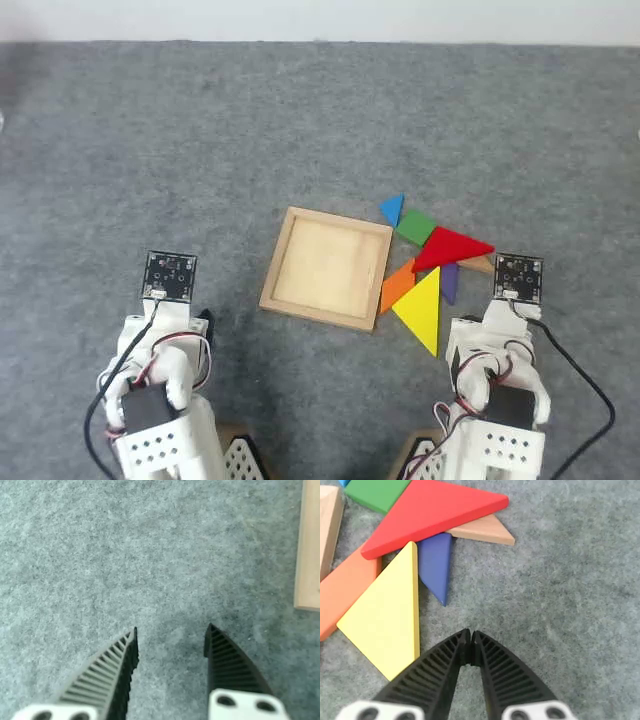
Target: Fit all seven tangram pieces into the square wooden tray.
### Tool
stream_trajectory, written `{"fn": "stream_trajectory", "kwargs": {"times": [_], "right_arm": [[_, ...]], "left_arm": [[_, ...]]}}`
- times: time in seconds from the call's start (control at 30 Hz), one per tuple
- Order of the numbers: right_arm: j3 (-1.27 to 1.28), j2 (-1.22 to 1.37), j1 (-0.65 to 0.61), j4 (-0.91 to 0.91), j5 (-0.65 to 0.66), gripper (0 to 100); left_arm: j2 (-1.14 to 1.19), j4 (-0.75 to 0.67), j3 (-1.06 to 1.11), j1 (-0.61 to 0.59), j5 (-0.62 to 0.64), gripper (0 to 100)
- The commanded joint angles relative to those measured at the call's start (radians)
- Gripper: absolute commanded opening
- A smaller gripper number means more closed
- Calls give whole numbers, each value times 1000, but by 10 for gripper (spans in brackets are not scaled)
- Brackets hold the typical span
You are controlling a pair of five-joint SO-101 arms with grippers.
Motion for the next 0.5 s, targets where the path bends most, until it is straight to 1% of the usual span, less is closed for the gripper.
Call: {"fn": "stream_trajectory", "kwargs": {"times": [0.0,0.07,0.17,0.3,0.33,0.37,0.4,0.47], "right_arm": [[15,-4,4,4,2,23],[15,4,8,7,8,23],[14,-10,8,71,9,23],[6,-50,48,4,11,23],[3,-53,54,-38,31,23],[-2,-53,58,-76,86,24],[-5,-50,67,-107,183,26],[-17,-50,99,-131,462,26]], "left_arm": [[-18,2,-12,3,8,209],[-18,2,-12,3,8,209],[-18,2,-12,3,8,209],[-18,2,-12,3,8,209],[-18,2,-12,5,8,209],[-18,2,-12,3,8,209],[-18,2,-12,3,8,209],[-18,2,-12,3,8,209]]}}
